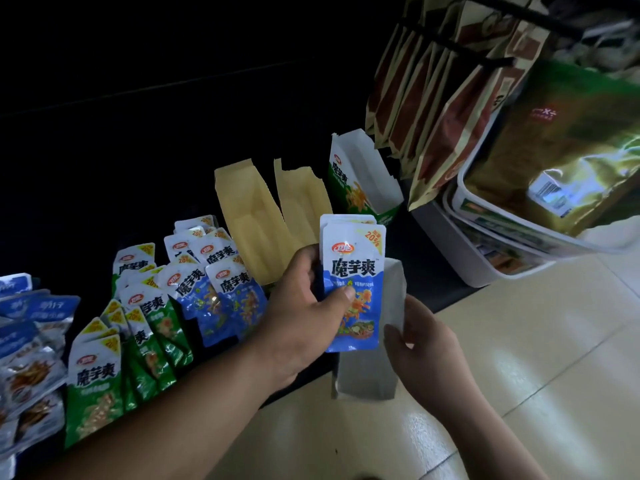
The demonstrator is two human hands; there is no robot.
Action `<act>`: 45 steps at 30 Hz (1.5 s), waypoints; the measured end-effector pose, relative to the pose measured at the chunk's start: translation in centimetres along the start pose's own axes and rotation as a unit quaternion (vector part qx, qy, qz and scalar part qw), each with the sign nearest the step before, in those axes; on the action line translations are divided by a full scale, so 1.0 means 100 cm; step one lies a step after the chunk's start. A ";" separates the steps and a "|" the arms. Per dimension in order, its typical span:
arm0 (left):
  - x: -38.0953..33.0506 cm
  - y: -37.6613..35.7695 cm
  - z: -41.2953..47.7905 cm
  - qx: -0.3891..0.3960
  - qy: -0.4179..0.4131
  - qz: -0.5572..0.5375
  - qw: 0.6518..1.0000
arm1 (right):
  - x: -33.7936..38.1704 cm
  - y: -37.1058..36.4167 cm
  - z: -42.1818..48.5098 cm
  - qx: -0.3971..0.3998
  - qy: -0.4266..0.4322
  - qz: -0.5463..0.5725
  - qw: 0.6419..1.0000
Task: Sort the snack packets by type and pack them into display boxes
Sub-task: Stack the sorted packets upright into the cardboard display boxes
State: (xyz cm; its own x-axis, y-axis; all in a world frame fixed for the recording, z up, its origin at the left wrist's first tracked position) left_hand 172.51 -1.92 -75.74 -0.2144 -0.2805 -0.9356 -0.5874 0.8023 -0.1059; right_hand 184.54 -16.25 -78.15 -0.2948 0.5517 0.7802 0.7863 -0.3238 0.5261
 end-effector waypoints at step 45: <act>0.009 0.050 0.017 -0.060 -0.103 0.274 0.954 | 0.051 -0.017 0.069 0.040 0.152 -0.041 0.987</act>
State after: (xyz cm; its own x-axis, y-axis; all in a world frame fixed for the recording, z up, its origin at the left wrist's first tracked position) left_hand 170.71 2.72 -77.65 -0.3645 0.2822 -0.8874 -0.5190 0.7297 0.4452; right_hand 185.46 -7.55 -77.36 -0.4994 0.3136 0.8077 0.7893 -0.2198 0.5733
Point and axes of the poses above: each hand's wrist, its own z-axis towards the middle knuckle, its own y-axis out of the back of the hand, x = y × z, the point moved 9 cm from there along z, towards the middle knuckle, and after that the axes turned 13 degrees about x, right-handed, at the moved point
